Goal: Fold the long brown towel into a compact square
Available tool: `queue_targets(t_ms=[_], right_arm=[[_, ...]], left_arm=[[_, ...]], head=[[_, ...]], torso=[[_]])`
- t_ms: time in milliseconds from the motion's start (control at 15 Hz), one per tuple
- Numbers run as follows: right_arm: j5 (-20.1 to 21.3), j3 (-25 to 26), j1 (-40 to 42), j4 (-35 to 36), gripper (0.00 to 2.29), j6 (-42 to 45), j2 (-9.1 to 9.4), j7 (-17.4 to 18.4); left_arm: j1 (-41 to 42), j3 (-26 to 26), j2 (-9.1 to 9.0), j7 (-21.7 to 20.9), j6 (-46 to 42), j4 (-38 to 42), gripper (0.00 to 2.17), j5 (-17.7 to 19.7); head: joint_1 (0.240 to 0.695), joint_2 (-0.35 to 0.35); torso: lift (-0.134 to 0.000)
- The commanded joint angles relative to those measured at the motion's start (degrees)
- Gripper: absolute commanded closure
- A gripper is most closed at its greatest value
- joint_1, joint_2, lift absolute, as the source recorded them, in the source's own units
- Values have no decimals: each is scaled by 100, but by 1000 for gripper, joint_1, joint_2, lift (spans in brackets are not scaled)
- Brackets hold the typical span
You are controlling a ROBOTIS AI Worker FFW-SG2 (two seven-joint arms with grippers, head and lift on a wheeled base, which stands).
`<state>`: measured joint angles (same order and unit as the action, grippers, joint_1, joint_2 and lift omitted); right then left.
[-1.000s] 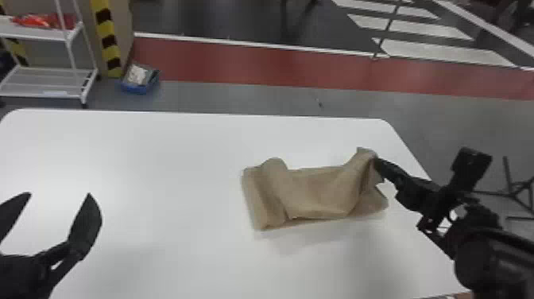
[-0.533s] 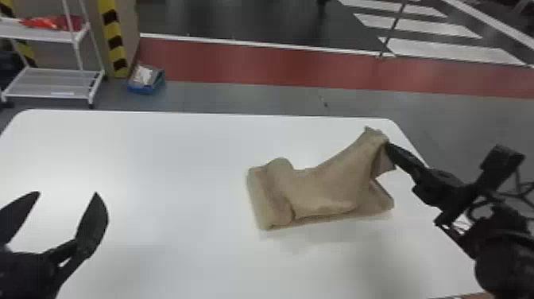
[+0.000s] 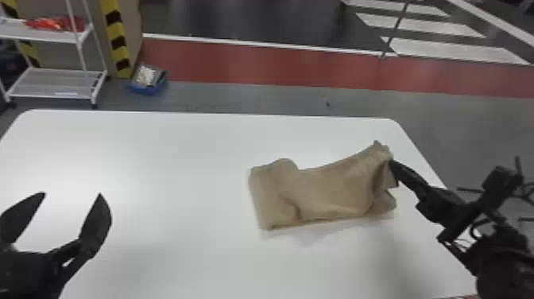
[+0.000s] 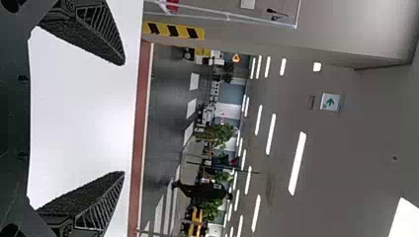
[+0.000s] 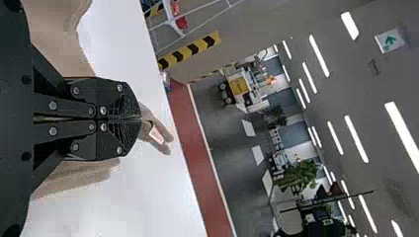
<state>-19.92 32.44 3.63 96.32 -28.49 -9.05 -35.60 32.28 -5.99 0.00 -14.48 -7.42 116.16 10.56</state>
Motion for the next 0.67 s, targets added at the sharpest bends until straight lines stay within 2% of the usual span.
queue_targets(t_ms=[0, 67, 600], right_arm=[[76, 26, -29, -316, 383, 76, -185, 9], [58, 114, -38, -307, -2, 40, -176, 9], [67, 404, -47, -70, 70, -680, -185, 36]], left_arm=[[-46, 45, -15, -29, 0, -23, 83, -10], [-46, 54, -15, -55, 17, -23, 83, -19], [59, 10, -15, -143, -18, -23, 83, -1]], head=[[695, -227], [695, -239], [695, -287]], torso=[[-123], [-123], [-123]])
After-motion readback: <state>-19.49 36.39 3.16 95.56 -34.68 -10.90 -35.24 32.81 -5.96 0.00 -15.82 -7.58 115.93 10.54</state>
